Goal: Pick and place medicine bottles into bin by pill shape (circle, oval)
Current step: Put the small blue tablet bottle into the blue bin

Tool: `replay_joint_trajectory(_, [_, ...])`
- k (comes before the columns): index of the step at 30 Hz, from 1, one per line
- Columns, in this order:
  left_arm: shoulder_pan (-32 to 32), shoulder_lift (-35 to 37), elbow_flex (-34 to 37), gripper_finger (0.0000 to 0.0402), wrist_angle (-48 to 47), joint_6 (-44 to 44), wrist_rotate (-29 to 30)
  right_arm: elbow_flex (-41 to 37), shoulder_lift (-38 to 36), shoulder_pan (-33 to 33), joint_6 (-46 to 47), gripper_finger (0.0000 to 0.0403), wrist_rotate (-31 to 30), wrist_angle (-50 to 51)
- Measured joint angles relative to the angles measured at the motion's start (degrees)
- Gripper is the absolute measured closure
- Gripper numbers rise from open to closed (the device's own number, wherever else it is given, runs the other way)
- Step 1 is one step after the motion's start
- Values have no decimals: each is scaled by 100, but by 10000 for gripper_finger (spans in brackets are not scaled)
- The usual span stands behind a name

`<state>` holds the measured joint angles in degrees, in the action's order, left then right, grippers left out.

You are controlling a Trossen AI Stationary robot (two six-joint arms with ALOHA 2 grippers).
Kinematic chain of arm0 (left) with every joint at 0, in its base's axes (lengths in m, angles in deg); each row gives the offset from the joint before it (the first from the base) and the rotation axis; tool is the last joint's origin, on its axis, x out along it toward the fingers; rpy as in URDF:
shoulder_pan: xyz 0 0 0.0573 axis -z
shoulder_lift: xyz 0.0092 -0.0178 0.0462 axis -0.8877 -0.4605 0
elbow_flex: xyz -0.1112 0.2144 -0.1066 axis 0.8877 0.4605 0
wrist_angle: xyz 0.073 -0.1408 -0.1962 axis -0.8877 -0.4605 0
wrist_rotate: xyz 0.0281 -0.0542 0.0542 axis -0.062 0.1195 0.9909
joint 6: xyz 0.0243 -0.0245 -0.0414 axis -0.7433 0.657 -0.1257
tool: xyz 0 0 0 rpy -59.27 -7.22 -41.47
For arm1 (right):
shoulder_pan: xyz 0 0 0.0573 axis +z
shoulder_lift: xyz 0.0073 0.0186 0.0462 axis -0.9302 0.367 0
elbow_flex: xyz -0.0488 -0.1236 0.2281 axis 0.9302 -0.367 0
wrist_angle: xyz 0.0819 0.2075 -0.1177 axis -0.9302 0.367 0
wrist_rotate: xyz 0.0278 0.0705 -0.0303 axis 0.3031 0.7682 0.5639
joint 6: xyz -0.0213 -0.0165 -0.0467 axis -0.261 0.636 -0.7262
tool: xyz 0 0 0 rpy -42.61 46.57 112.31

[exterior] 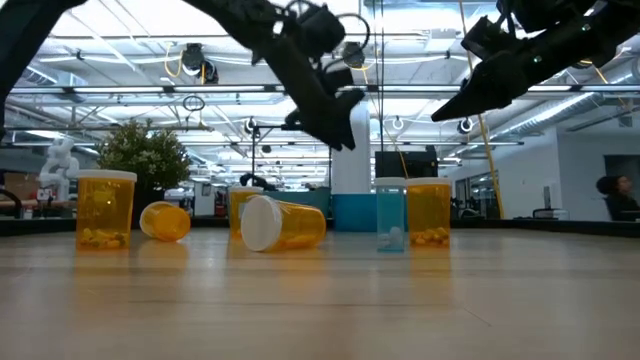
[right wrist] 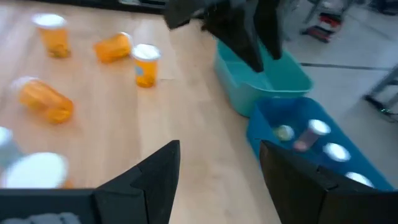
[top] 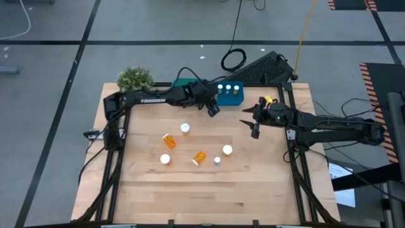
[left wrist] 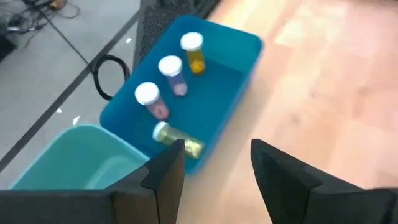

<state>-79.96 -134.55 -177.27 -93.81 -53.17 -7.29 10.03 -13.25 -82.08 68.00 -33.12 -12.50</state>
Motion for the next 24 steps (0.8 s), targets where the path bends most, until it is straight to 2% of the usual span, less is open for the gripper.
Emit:
replay_joint_trajectory(3, [203, 184, 0, 215, -427, -2, 74, 22, 9, 221, 224, 188, 180, -7])
replay_joint_trajectory(13, [1140, 684, 54, 215, -1024, 161, 1018, 266, 519, 1278, 898, 188, 183, 5])
replay_joint_trajectory(16, [1348, 896, 430, 215, -586, 193, 1045, 436, 828, 1541, 1030, 188, 174, -13])
replay_joint_trajectory(24, [1699, 2089, 2348, 216, 1167, 325, 1085, 969, 1695, 2027, 1233, 188, 177, 170])
